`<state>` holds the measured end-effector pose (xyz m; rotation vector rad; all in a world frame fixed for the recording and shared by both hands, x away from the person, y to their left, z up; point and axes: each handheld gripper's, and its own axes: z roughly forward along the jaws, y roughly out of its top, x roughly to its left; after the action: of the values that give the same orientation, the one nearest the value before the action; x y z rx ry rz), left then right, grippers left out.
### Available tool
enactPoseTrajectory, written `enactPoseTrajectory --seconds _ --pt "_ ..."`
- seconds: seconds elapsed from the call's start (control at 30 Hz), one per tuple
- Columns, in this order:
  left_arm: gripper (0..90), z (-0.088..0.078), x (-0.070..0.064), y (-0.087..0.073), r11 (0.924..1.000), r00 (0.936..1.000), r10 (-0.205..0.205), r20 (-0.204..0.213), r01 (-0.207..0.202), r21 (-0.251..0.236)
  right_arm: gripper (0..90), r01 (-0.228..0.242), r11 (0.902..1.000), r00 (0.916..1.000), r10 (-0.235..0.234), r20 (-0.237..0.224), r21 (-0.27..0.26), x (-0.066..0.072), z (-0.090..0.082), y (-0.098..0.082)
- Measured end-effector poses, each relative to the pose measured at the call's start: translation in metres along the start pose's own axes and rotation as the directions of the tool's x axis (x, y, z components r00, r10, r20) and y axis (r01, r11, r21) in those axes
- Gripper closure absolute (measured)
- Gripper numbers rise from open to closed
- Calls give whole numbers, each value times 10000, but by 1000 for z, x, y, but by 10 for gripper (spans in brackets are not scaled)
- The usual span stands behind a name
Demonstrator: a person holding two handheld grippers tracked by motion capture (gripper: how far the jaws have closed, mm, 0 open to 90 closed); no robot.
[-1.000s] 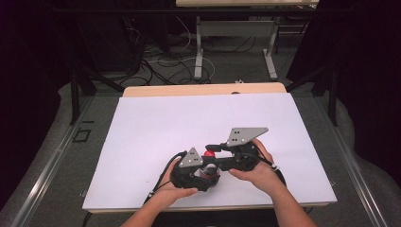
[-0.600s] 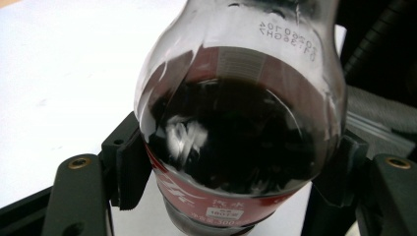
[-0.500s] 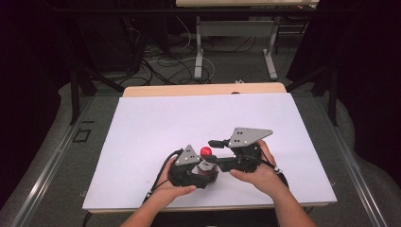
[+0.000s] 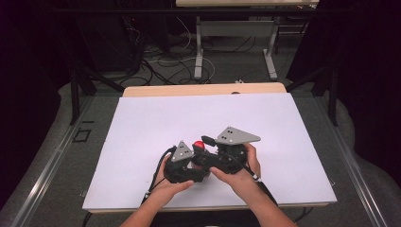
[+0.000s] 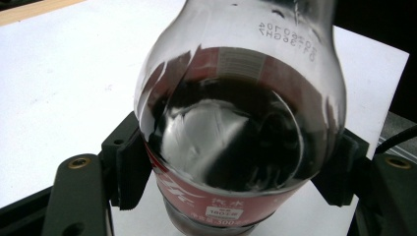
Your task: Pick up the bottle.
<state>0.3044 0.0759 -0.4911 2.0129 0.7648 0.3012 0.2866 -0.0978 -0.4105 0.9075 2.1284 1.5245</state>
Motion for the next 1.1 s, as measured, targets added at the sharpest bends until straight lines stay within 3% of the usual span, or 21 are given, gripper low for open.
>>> enactPoseTrajectory --seconds 0.1,0.23,0.37,0.47,0.57,0.67,0.73,0.8,0.87,0.9,0.97,1.07,1.1 --pt "290 0 0 0 10000 10000 -4 52 4 -4 592 163 9998 9995 -164 279 60 2 4 -2" --pt "290 0 -1 0 10000 9999 57 158 -58 28 609 324 9991 9994 -327 108 257 0 3 -3" --pt "290 1 -3 0 9997 9993 217 301 -220 101 614 614 9971 9960 -583 -671 452 -9 2 -1" --pt "290 1 -4 1 9996 9986 240 462 -247 160 616 804 9951 9862 -710 -1495 577 -21 0 0" --pt "290 1 -4 2 9980 9957 556 746 -577 257 616 1102 9920 9639 -916 -2499 617 -32 0 2" --pt "290 2 -7 1 9975 9949 643 774 -665 257 617 1627 9843 9269 -1289 -3526 680 -44 1 5" --pt "290 3 -8 1 9967 9933 748 886 -771 233 617 1993 9777 8958 -1544 -4168 663 -51 2 6" --pt "291 3 -9 1 9971 9928 714 963 -736 199 616 2375 9698 8569 -1820 -4823 559 -57 4 7" --pt "291 2 -10 2 9972 9929 704 957 -725 189 615 2293 9722 8457 -1743 -5044 484 -61 5 8" --pt "291 2 -9 2 9972 9927 718 965 -735 146 614 2291 9721 8443 -1731 -5072 495 -62 4 8" --pt "291 2 -8 2 9976 9934 663 934 -679 146 610 2274 9726 8552 -1761 -4874 477 -61 3 8" --pt "291 1 -7 2 9972 9944 713 776 -729 181 580 2147 9755 8866 -1737 -4288 488 -54 1 7" --pt "291 1 -6 2 9975 9944 678 814 -691 126 553 2072 9773 9009 -1729 -3982 443 -50 0 7"
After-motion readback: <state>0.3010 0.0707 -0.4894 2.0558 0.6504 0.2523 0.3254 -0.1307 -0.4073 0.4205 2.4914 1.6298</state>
